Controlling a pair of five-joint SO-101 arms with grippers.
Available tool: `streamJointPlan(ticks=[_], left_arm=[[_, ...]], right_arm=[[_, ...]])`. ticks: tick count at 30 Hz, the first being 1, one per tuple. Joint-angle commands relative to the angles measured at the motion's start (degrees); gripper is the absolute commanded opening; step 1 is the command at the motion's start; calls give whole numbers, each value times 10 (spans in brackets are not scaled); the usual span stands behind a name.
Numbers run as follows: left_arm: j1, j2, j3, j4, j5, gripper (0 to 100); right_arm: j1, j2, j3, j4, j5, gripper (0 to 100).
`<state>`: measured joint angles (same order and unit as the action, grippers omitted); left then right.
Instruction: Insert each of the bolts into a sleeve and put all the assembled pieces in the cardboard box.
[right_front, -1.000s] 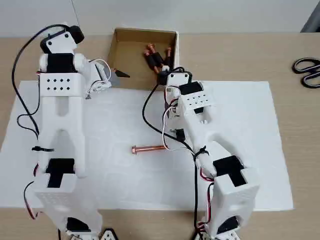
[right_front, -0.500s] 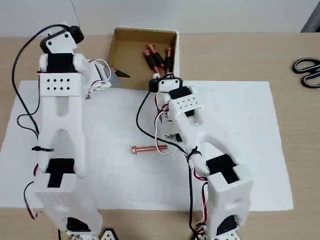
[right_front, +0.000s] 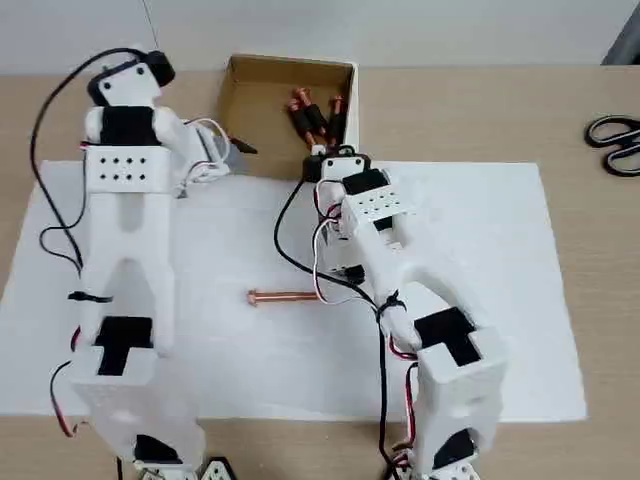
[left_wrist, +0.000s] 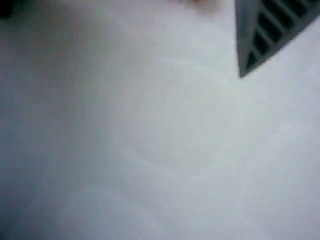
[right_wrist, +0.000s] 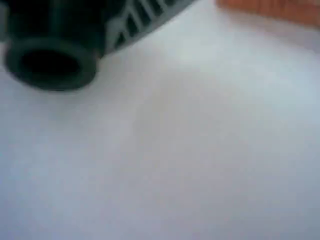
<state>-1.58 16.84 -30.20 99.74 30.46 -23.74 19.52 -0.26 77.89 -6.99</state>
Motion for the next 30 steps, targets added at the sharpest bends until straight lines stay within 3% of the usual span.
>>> streamJointPlan(ticks=[1,3,6,14,21,23,27,30], left_arm=[[66,-33,-1,6,0,319],[114,-33,-1,6,9,319],[166,-33,-1,6,89,319],[160,-33,15,6,342,319],[202,-33,87,7,354,319],[204,-44,84,7,360,319],[204,-107,95,7,440,319],[220,-149,143,7,457,319]], right_arm=[[18,-87,-23,36,4,5],[30,-135,-23,52,6,5],[41,-217,-19,71,37,7],[81,-434,71,27,44,8],[127,-648,374,-141,47,8],[138,-719,450,-195,78,8],[142,-858,592,-268,157,7],[143,-969,696,-298,168,5]])
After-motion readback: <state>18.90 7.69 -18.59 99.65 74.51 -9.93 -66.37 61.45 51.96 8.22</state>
